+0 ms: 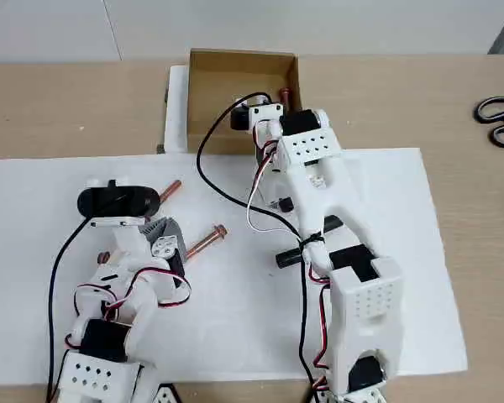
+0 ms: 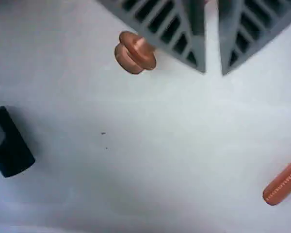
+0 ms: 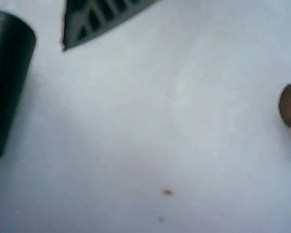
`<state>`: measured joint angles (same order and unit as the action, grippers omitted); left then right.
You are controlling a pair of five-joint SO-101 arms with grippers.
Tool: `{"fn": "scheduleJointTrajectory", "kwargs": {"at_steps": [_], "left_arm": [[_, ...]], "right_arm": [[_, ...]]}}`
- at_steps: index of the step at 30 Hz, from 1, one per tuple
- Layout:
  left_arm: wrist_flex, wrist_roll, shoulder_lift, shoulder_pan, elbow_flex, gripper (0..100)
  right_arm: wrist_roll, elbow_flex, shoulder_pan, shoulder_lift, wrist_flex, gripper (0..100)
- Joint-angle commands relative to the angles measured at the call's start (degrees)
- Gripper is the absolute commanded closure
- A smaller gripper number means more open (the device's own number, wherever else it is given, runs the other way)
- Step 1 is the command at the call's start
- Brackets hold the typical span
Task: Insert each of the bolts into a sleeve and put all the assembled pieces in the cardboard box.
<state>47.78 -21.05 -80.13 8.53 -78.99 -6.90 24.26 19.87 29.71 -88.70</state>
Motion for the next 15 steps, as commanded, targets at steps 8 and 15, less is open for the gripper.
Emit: {"fn": "scheduleJointTrajectory", "kwargs": {"at_steps": [8, 15], "left_arm": [[-0.2, 0.5, -0.8, -0.1, 2.5, 99], [-0.2, 0.5, -0.8, -0.1, 2.4, 99]], "right_arm": [[-2.2, 2.5, -0.4, 4.0, 3.6, 80.6], [-2.5, 2.5, -0.4, 4.6, 5.7, 85.0]]}}
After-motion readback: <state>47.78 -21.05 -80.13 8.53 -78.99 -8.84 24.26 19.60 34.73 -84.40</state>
